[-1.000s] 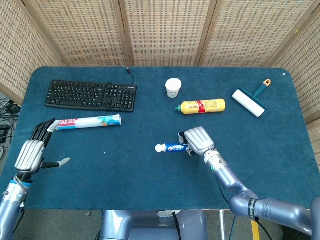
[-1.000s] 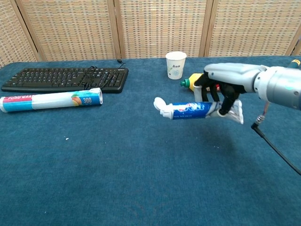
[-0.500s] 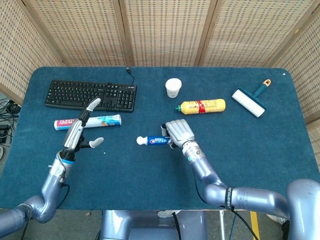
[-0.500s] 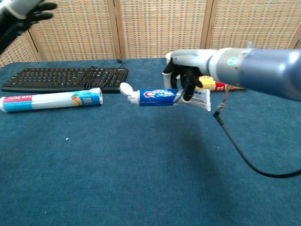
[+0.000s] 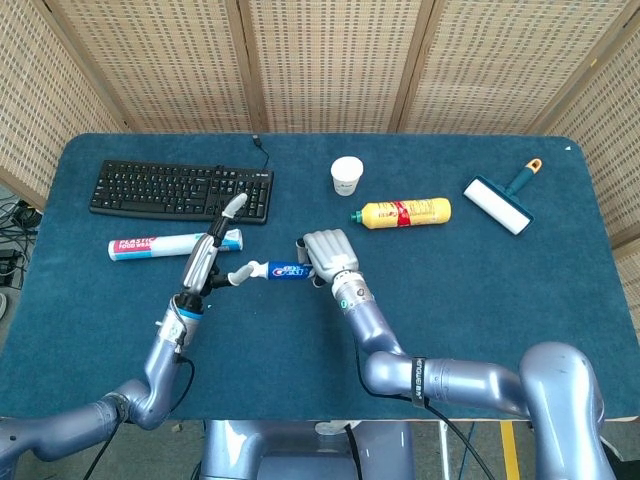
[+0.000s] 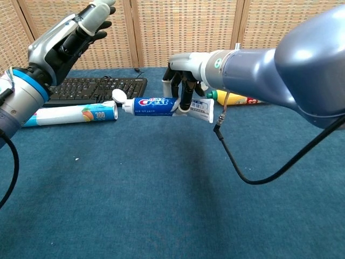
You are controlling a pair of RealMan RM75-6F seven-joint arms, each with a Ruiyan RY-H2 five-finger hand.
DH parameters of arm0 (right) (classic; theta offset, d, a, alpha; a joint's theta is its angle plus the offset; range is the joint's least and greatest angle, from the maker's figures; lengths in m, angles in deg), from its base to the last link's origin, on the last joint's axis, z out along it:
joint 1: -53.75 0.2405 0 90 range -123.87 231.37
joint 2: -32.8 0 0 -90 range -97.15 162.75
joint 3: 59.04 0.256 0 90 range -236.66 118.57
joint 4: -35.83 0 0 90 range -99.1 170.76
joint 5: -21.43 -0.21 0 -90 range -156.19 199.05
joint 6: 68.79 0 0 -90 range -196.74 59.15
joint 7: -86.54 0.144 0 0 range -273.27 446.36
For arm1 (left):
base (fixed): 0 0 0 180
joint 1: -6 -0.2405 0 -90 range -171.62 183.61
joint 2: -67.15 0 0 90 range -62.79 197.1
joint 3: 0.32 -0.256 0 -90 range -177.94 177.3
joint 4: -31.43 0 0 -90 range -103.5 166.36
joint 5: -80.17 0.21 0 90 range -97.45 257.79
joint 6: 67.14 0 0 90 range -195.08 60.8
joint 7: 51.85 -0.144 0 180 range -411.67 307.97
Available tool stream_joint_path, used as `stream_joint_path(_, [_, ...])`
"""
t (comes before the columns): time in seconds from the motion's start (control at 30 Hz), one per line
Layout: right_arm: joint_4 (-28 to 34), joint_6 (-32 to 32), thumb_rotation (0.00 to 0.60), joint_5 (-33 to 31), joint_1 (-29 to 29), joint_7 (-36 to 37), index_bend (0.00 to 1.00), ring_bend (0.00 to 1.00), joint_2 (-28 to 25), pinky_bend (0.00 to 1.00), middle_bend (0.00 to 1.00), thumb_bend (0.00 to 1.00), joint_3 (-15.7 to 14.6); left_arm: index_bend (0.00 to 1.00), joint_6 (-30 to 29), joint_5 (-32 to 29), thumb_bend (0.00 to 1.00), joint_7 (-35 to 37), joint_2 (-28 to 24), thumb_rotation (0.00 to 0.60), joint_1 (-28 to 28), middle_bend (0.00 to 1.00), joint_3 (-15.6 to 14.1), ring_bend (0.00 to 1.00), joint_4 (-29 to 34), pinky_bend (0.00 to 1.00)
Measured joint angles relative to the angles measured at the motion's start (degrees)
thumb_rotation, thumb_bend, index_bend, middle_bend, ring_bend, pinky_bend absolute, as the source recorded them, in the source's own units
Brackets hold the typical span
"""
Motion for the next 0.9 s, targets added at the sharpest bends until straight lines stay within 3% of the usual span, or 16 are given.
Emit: stream_joint_path(0.9, [1.6, -0.4, 0.600, 1.0, 1.5, 3.9, 0.72, 0.62, -0.6, 0.79, 0.70, 0.71, -1.2, 0.00, 2.1, -3.4, 0.00, 5.2, 12.3, 0.148, 5.8, 0.00, 1.4, 0.00, -10.6, 0.00])
